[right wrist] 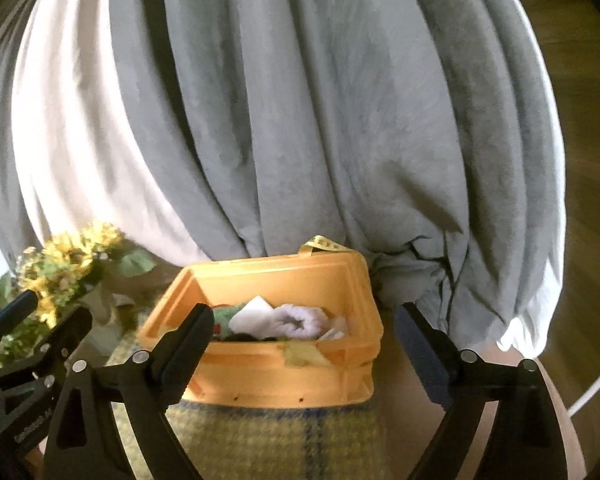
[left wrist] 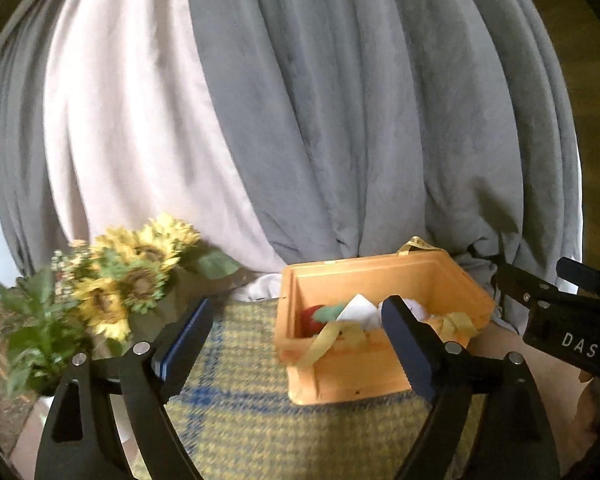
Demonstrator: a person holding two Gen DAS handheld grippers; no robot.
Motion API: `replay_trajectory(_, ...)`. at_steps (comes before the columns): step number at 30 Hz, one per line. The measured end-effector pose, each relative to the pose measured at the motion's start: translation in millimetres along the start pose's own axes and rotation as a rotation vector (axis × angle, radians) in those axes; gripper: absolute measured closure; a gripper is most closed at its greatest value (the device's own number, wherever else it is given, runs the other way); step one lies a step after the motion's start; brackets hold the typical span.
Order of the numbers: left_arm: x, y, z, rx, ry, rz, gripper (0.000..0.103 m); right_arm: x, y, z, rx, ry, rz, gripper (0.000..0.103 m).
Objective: Organize soft objects
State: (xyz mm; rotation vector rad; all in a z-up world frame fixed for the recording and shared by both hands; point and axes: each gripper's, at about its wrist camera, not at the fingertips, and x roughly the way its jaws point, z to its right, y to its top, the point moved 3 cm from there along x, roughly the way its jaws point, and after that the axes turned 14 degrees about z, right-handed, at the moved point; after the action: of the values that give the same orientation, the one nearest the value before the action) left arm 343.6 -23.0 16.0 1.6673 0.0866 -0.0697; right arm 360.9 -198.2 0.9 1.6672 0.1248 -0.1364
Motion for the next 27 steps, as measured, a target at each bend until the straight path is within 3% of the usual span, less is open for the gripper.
replay_trajectory(14, -119, 4, -31, 0.01, -0.067, 0.07, 0.001, -126, -11, -23, 0.021, -0.07, 0.052, 0.01)
replay_trajectory(27, -213, 4, -49, 0.019, -0.101, 0.104, 0.0, -230, -25, -38, 0.015, -0.121, 0.085, 0.01)
